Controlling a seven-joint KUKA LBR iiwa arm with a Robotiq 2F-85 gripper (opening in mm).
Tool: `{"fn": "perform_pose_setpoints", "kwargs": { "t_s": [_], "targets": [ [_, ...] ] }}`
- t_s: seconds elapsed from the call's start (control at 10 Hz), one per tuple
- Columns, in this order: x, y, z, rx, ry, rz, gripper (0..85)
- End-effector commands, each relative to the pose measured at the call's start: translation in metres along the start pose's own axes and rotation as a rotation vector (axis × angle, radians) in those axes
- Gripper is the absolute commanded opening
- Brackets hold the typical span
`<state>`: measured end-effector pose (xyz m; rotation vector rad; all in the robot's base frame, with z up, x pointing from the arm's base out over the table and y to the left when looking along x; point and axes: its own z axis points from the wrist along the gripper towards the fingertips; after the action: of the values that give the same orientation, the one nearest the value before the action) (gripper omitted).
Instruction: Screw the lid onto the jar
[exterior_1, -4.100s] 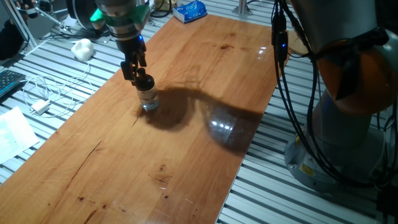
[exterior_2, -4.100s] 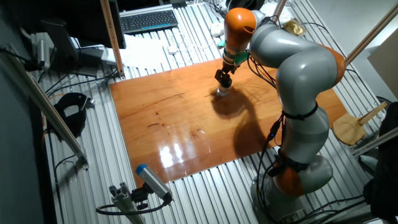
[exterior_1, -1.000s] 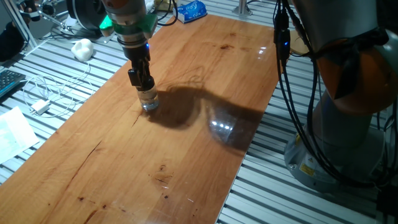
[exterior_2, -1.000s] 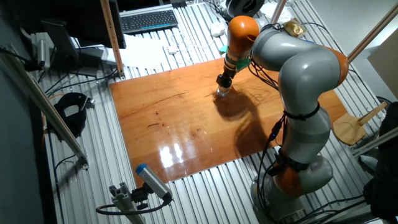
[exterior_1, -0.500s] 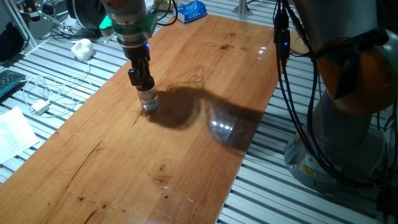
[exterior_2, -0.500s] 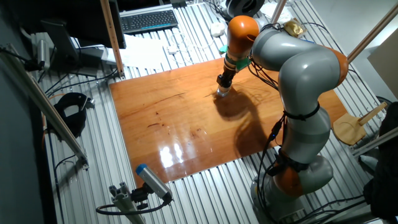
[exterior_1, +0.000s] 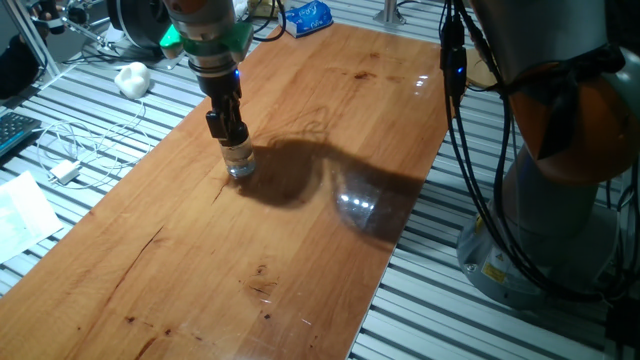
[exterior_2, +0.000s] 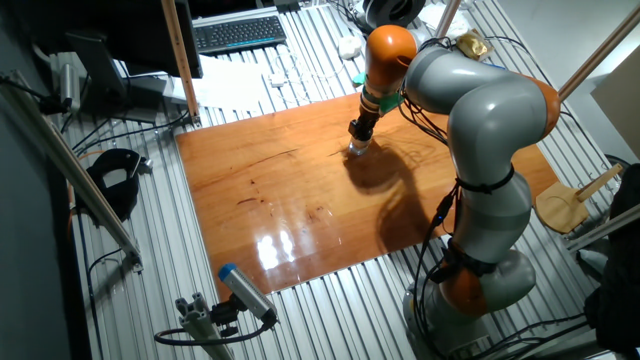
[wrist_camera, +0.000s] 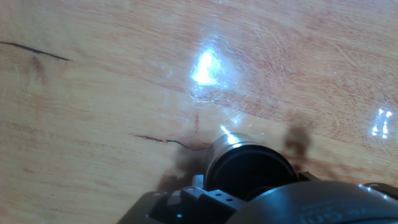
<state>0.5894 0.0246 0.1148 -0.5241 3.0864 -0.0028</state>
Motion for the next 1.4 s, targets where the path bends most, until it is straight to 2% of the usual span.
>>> {"fn": "perform_pose_setpoints", "kwargs": {
  "t_s": [0.0,1.1,1.2,1.3],
  "targets": [
    [0.0000,0.0000,0.0000,0.001,-0.001,0.000,68.0],
    [-0.0007,0.0011,-0.0004,-0.006,-0.002,-0.011,68.0],
    [-0.0007,0.0011,-0.0003,-0.006,-0.002,-0.011,51.0],
    [-0.0007,0.0011,-0.0002,-0.006,-0.002,-0.012,51.0]
  ]
}}
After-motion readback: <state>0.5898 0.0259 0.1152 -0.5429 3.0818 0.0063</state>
